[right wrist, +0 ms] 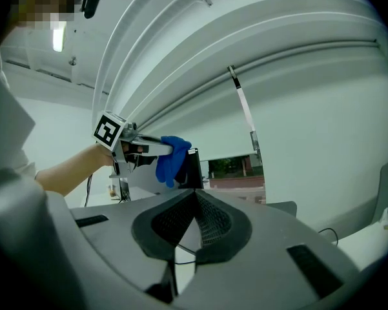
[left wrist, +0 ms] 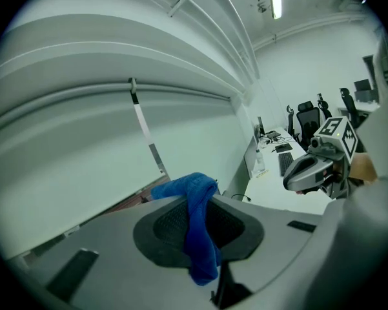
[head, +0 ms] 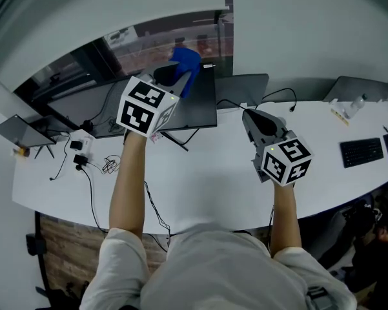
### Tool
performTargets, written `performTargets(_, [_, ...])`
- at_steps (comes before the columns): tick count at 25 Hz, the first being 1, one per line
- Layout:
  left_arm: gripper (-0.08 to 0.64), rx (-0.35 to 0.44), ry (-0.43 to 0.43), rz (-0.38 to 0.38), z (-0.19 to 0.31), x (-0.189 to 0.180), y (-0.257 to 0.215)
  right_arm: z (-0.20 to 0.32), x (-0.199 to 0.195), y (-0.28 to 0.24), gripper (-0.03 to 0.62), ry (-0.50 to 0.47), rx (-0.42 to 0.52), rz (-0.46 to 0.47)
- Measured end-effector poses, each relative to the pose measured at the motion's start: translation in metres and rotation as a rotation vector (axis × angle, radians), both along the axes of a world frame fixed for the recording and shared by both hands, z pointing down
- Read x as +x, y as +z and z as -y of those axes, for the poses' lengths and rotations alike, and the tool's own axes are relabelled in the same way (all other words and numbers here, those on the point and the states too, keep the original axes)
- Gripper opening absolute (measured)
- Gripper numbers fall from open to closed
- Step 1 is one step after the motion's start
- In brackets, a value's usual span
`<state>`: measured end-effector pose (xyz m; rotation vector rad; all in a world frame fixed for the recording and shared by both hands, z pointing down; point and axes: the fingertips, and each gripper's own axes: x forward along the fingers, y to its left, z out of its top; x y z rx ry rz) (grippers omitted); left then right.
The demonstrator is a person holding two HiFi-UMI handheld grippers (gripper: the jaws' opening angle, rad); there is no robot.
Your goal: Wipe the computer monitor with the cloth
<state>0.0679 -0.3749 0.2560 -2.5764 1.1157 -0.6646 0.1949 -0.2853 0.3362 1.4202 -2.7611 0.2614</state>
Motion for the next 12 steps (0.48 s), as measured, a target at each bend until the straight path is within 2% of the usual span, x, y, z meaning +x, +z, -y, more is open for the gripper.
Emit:
performTargets(5, [0.075, -0.033, 0.052, -0.006, -0.002, 0.037, 0.004, -0.001, 0.006, -0.001, 0.014, 0.01, -0.003, 0.004])
performTargets(8, [0.075, -0.054, 0.088, 0.017, -0.006, 0.051, 0.013, -0.001, 0.008, -0.002, 0.014, 0.023, -0.009, 0.009])
performTargets(10, [0.074, -0.012, 0.098, 0.004, -0.008, 0.054, 0.011, -0.002, 0.004, -0.006, 0.014, 0.029, -0.007, 0.009])
performTargets(12, [0.074, 0.068, 0.09, -0.034, -0.014, 0.051, -0.001, -0.004, -0.001, -0.01, 0.012, 0.028, -0.001, 0.005])
